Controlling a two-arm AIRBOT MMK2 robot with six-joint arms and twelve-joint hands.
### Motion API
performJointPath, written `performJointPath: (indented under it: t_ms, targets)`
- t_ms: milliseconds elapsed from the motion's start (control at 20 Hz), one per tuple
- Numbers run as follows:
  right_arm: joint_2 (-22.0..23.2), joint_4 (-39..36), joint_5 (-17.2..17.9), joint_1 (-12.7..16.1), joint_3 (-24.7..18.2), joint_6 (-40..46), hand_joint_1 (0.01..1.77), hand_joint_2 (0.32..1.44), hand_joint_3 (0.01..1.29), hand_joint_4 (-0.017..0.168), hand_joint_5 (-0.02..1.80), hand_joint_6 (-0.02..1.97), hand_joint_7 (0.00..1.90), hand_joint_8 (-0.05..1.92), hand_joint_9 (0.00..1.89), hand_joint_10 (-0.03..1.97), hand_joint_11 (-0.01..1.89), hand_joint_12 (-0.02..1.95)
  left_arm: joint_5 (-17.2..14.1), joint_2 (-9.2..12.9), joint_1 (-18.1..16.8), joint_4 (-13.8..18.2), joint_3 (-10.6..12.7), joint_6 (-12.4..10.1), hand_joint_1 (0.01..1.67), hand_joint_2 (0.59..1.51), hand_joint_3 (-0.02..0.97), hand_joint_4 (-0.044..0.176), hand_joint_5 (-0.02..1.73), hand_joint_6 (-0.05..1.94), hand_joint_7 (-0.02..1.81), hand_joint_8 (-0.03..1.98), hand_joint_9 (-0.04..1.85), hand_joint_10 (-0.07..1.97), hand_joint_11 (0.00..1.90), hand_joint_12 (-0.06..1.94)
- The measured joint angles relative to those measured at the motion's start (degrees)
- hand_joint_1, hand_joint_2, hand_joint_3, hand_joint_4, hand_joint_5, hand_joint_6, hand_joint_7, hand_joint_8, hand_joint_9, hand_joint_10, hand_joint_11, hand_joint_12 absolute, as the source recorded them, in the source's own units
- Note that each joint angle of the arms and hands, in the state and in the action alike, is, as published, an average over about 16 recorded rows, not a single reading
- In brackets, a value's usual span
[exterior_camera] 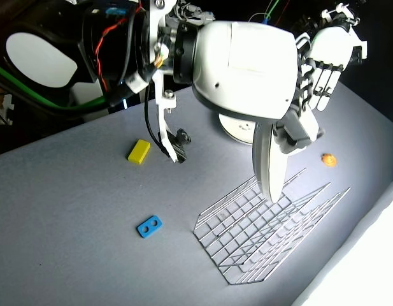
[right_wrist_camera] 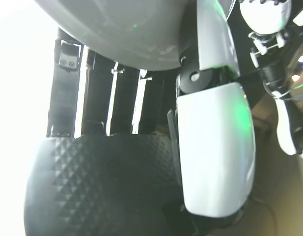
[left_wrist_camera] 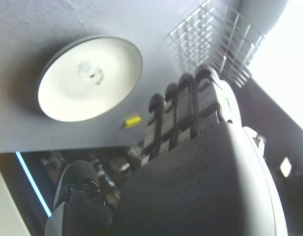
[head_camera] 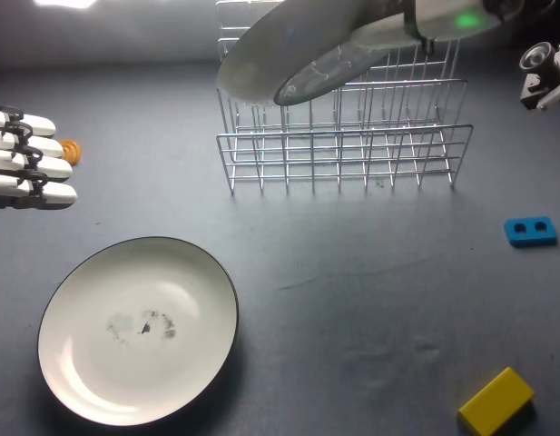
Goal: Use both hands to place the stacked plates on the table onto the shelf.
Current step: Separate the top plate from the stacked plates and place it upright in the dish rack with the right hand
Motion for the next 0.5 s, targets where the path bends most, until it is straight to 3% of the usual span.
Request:
performJointPath:
  t_ms: [500]
  targets:
    - [-1.84, 7.7, -6.5, 1.91, 4.2, 3.55, 1.22, 0.97, 0.01, 0.029, 1.04, 0.81, 1.11, 0.77, 1.23, 0.0, 0.8, 0.93, -4.92, -0.14, -0.57, 1.53, -1.26, 0.1, 0.02, 1.138, 0.008, 0.0, 0.07, 0.01, 0.04, 0.0, 0.02, 0.01, 0.02, 0.01]
